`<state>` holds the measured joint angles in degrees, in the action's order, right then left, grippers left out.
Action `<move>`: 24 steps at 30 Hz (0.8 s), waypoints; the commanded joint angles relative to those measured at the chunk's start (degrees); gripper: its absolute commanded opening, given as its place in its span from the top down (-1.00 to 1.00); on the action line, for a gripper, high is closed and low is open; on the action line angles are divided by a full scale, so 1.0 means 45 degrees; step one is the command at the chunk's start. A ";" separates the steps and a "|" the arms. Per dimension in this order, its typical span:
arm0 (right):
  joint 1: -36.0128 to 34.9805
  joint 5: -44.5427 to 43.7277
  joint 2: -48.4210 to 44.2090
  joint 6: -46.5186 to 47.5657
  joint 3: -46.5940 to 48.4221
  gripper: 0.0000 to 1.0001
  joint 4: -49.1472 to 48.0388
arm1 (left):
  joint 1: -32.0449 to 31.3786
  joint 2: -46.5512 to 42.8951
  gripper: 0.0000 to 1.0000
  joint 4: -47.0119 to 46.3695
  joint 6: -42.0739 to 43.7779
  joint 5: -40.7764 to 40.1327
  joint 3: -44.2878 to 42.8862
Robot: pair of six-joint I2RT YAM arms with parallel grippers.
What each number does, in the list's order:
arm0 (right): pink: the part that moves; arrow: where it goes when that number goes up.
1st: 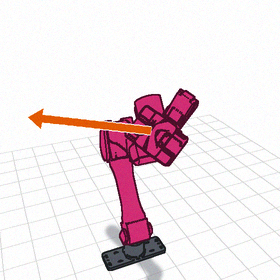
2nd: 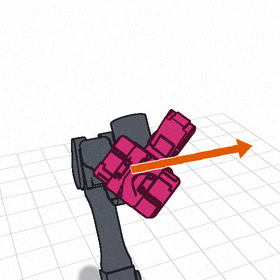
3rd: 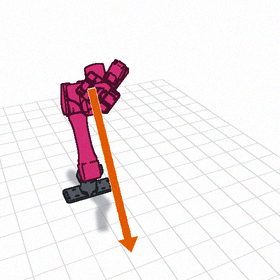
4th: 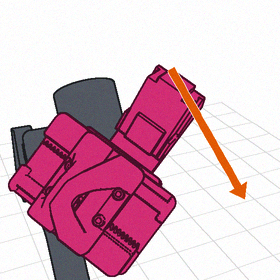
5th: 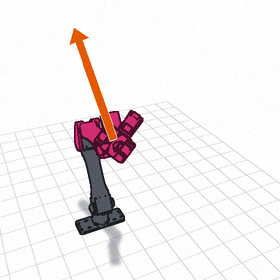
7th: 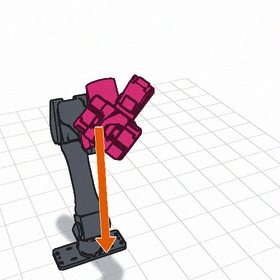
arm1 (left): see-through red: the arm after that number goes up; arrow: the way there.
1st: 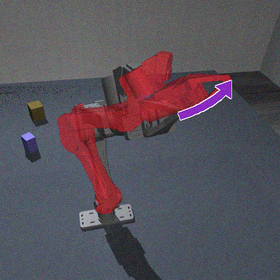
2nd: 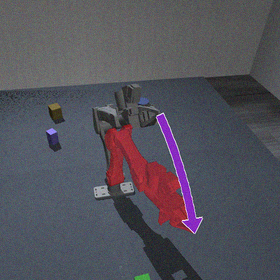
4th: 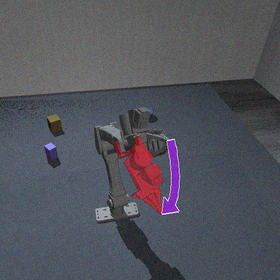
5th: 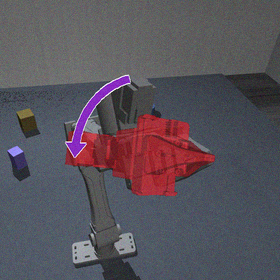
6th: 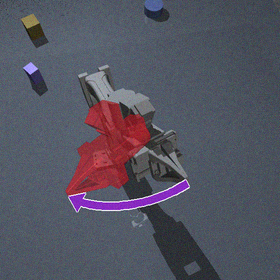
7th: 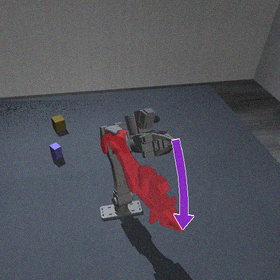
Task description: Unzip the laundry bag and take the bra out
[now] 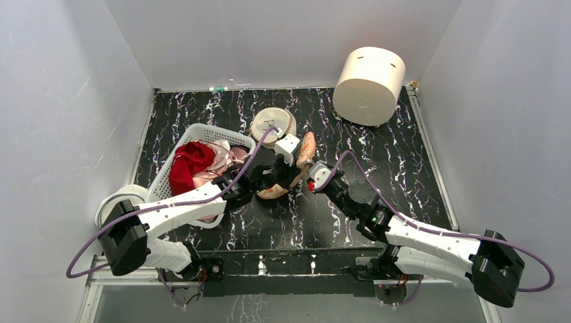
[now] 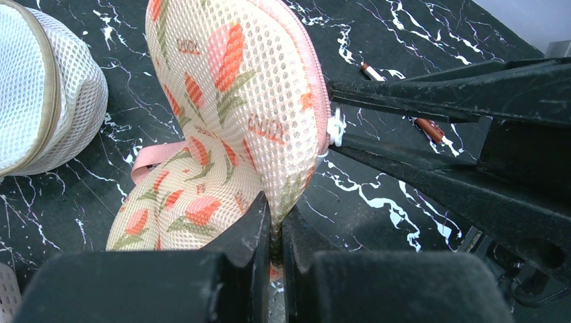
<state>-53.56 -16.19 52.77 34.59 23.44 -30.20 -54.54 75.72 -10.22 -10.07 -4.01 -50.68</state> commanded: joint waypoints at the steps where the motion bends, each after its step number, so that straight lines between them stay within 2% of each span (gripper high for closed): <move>1: -0.0011 -0.0071 -0.0066 0.0077 0.0071 0.64 -0.0816 | -0.0001 0.0009 1.00 -0.0194 -0.0034 0.0167 -0.0424; 7: -0.0011 0.0351 -0.0151 -0.0133 0.0157 0.75 -0.0470 | 0.0010 -0.0011 1.00 -0.0151 -0.0029 0.0170 -0.0441; 15: -0.0012 0.0709 -0.0029 -0.0314 0.0265 0.76 -0.0145 | 0.0002 0.0023 1.00 -0.0171 -0.0048 0.0222 -0.0444; 21: -0.0007 0.0087 -0.0012 -0.0772 0.0222 0.98 -0.0259 | -0.0005 0.0047 1.00 -0.0153 -0.0049 0.0237 -0.0454; 24: -0.0011 0.0127 -0.0119 -0.0910 0.0230 1.00 -0.0136 | 0.0001 0.0068 1.00 -0.0151 -0.0048 0.0199 -0.0448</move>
<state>-53.56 -15.07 52.97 32.45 23.44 -28.49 -54.54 76.49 -10.20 -10.07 -3.88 -50.68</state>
